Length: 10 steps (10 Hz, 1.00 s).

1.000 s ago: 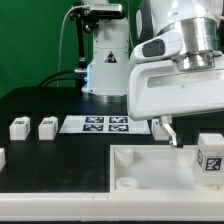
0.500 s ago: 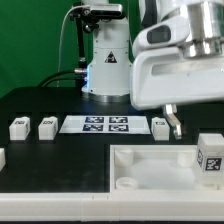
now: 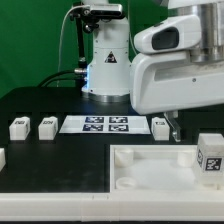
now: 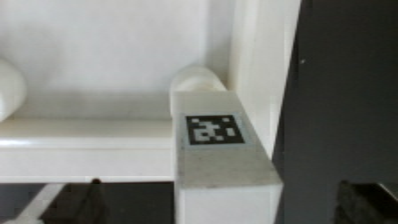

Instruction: Assemble one leg

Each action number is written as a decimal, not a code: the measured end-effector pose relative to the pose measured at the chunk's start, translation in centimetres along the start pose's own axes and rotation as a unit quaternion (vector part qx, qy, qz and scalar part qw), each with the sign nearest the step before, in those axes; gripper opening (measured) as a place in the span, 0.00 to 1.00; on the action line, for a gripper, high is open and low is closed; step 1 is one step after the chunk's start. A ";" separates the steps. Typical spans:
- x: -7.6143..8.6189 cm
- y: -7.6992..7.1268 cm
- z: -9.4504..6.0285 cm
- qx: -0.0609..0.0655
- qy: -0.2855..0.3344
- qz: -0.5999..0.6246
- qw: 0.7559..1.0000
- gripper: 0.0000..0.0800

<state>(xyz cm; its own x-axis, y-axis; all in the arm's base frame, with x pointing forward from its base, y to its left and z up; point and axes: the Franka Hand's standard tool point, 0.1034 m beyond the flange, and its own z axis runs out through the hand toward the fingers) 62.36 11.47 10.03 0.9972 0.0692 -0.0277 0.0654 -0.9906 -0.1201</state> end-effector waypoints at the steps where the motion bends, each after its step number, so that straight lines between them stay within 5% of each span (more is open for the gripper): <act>1: -0.3 -0.2 0.2 0.003 -0.057 -0.001 0.998 0.81; 3: 0.2 -0.1 0.9 0.007 -0.111 0.001 0.994 0.81; 7: 1.3 0.5 1.2 0.006 -0.087 0.002 0.996 0.81; 8: 1.3 0.5 1.2 0.006 -0.087 0.003 0.996 0.68; 9: 1.3 0.5 1.2 0.005 -0.087 0.012 0.996 0.68; 10: 1.3 0.4 1.2 0.005 -0.087 0.018 0.996 0.45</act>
Offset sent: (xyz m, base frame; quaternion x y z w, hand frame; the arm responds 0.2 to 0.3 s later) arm 0.0151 -0.0064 -0.0042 -0.0074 -0.0017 0.0102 0.9999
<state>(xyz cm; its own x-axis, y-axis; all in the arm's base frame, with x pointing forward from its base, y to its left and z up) 63.68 11.26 8.75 0.9776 0.0546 -0.2033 0.0291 -0.9916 -0.1262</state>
